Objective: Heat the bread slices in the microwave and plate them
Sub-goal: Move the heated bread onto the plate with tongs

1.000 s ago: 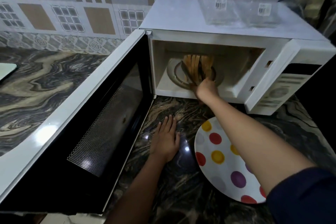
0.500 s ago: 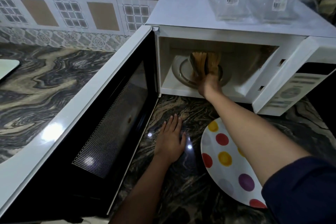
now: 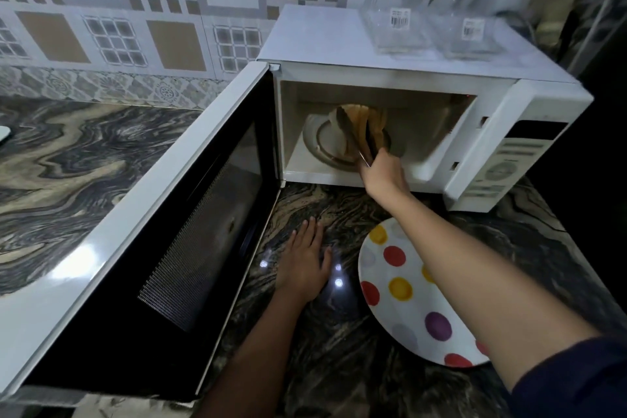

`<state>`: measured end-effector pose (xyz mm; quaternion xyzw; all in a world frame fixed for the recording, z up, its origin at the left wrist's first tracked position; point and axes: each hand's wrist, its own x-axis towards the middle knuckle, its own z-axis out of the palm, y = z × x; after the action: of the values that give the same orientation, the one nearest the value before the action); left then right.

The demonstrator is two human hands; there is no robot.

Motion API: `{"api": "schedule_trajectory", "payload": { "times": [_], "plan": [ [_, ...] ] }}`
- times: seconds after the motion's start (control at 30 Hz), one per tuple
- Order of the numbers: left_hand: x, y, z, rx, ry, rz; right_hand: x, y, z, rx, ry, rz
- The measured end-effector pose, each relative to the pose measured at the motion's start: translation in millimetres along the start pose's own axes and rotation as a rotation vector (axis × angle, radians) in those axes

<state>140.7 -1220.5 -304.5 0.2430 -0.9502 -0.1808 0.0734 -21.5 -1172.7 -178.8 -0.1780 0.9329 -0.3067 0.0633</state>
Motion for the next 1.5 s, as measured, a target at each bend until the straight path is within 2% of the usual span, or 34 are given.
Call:
{"api": "schedule_trajectory", "payload": {
  "times": [0.43, 0.63, 0.83, 1.07, 1.5],
  "plan": [
    [-32, 3, 6, 0.099, 0.019, 0.016, -94, 88, -55, 0.024, 0.147, 0.031],
    [-64, 16, 9, 0.123, -0.017, -0.04, -141, 146, -77, -0.025, 0.173, 0.111],
    [-90, 34, 12, 0.11, -0.027, -0.093, -180, 190, -88, -0.105, 0.127, 0.155],
    [-106, 43, 18, 0.084, 0.003, -0.095, -207, 214, -79, -0.198, 0.093, 0.244],
    [-114, 44, 20, 0.07, 0.012, -0.093, -204, 214, -74, -0.183, 0.093, 0.286]
  ]
}}
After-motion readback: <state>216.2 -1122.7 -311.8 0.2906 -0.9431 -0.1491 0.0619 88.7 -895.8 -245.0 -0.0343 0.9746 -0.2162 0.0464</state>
